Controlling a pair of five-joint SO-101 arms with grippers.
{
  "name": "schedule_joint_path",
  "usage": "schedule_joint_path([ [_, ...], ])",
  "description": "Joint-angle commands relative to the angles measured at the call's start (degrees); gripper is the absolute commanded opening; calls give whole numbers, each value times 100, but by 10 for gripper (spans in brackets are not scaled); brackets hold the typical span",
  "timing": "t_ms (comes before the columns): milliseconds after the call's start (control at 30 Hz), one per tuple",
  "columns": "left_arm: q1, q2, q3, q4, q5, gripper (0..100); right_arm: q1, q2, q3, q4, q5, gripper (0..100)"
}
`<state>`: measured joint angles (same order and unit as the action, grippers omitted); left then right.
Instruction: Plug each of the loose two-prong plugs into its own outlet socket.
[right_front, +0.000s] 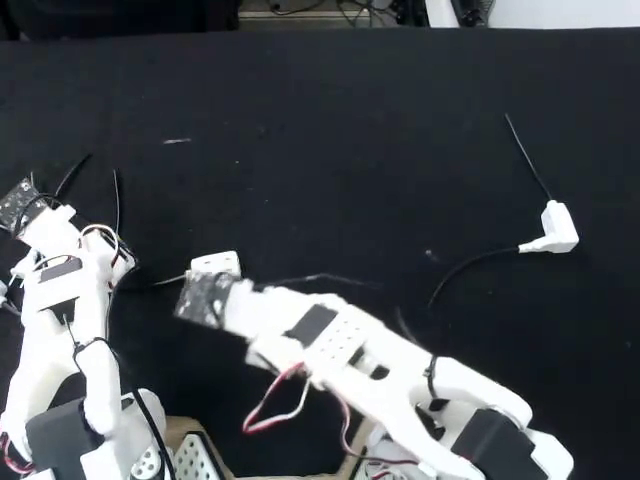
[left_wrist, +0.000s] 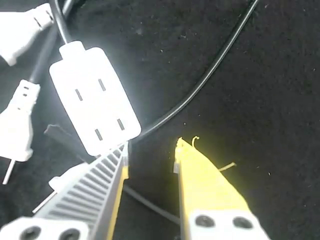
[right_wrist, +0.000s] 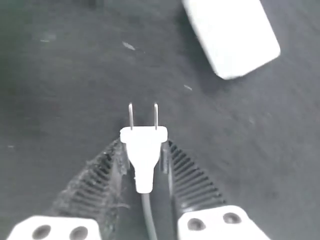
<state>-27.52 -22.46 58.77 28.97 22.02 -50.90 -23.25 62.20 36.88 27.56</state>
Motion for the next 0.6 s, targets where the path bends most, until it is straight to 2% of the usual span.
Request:
schedule_joint_path([
  [0, -40, -167, -268, -70, 62, 152, -378, -22, -215, 185, -229, 162],
  [100, -31, -167, -268, -70, 62, 152, -360, -31, -242, 220, -308, 229],
  [333, -31, -176, -268, -70, 62, 152, 255, 13, -382, 167, -695, 229],
  [567, -13, -149, -268, -70, 62, 152, 255, 22, -22, -396, -826, 229],
])
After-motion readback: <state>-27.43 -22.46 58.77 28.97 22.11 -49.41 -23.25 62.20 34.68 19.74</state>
